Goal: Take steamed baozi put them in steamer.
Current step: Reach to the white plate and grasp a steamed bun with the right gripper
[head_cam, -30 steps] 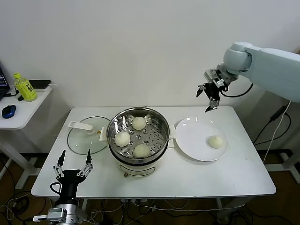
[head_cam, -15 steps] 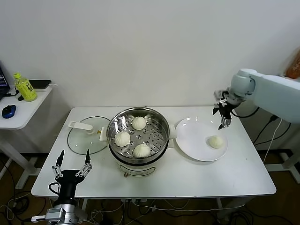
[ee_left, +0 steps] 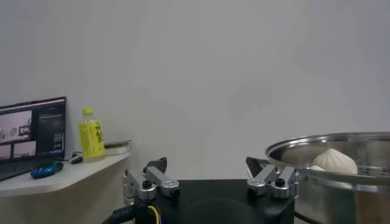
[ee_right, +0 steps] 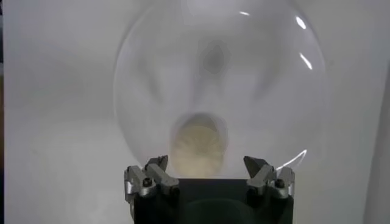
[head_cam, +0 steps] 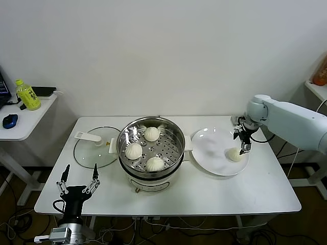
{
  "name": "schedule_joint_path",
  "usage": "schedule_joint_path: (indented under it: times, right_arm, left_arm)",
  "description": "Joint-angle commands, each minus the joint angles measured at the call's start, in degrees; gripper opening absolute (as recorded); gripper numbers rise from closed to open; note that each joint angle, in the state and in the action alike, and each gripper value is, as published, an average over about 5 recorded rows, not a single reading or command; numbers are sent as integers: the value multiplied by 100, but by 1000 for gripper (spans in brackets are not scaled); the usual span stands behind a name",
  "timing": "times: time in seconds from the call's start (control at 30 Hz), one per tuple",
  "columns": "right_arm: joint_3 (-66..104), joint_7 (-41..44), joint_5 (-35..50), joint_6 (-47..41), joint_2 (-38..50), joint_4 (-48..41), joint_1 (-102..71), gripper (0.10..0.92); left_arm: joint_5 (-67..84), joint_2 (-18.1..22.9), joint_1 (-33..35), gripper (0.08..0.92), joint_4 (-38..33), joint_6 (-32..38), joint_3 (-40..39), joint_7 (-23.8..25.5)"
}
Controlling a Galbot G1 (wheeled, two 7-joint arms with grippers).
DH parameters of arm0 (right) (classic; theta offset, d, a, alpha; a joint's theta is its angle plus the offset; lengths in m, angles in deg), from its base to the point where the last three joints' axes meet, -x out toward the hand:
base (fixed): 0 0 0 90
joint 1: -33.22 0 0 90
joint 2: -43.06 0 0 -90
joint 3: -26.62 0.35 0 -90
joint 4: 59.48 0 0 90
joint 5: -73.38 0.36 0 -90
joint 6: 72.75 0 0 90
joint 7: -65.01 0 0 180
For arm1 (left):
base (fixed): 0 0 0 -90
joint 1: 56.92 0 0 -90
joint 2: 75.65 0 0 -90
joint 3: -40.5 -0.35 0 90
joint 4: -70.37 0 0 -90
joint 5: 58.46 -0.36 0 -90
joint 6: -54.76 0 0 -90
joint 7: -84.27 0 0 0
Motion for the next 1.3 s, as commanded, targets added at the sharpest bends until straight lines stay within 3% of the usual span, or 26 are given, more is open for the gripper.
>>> schedule_joint_path:
  times: [0.03,0.47,1.1,1.3]
  right_arm:
    - [482,119,-504,258,-234,-642,-677,823]
    - [1060,65,-952,575,-508,-1212,-983,823]
    - [1237,148,-966,511,-606,-1284,-1131,822]
    - [1261,170,-963,509,-612,-1331,-1110,761]
  left_arm:
    - [-3,10,8,823,11,-4,11,-3]
    - [-14,22,24,823,42,15,2,-11]
    - [-30,32,25,823,83,36,2,-20]
    - [-24,31,26,823,87,44,10,-21]
